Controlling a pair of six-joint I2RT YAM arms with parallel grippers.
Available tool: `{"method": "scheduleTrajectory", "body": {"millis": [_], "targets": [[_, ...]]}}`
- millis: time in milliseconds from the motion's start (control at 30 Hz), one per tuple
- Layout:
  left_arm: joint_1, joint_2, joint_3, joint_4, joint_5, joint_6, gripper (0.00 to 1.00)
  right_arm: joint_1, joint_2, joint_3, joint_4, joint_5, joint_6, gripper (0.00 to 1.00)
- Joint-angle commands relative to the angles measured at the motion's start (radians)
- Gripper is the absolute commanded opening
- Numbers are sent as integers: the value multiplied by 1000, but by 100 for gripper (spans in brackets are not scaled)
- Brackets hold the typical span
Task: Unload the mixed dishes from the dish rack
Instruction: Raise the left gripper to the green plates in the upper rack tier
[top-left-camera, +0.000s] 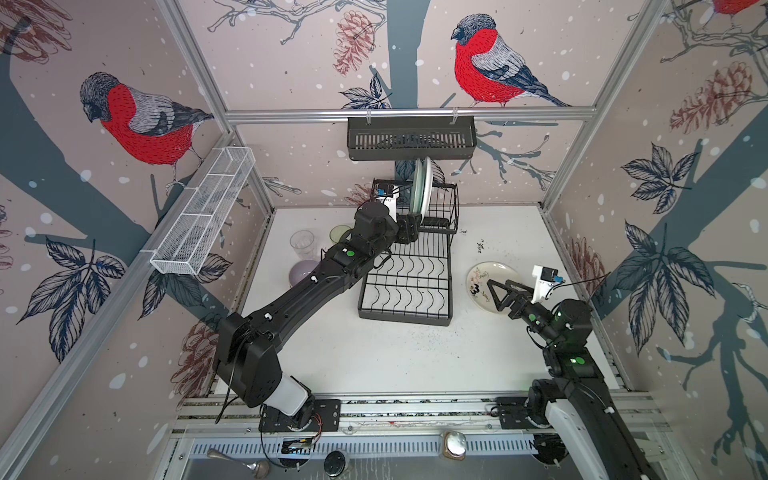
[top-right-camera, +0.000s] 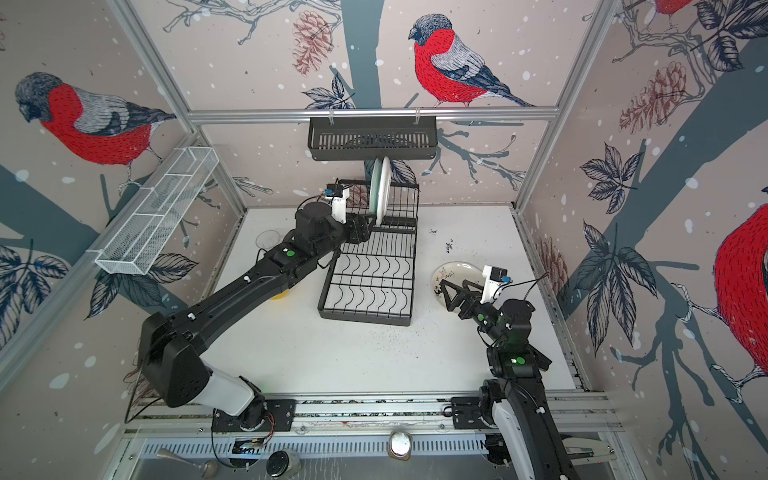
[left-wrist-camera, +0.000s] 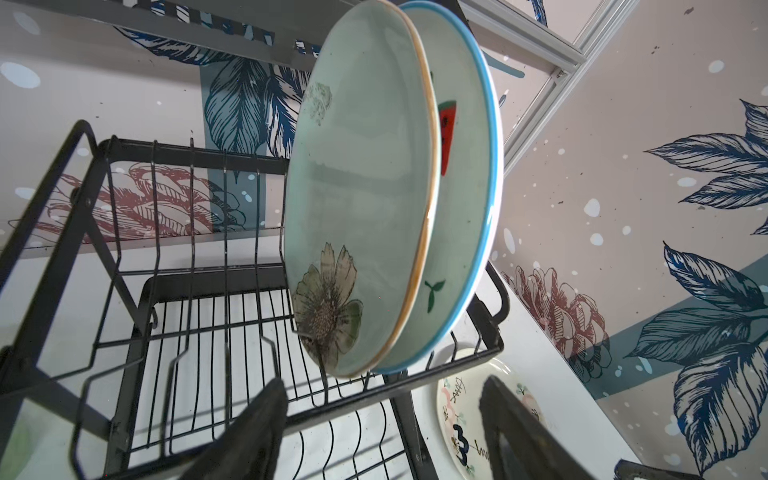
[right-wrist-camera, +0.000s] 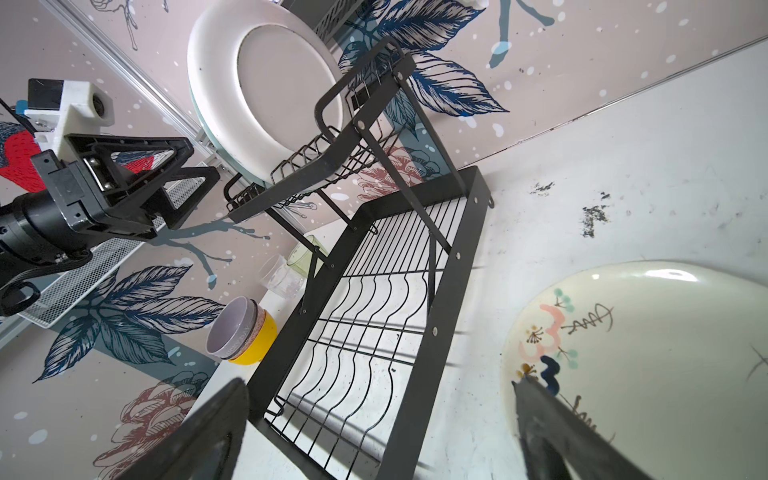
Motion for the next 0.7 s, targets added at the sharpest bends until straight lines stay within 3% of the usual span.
{"method": "scheduleTrajectory", "body": {"millis": [0,667], "targets": [[6,4,21,22,-19,34,69,1,4,-3,32,28,14,99],[9,74,91,17,-88,80,56,1,12,-5,14,69,16,100]]}}
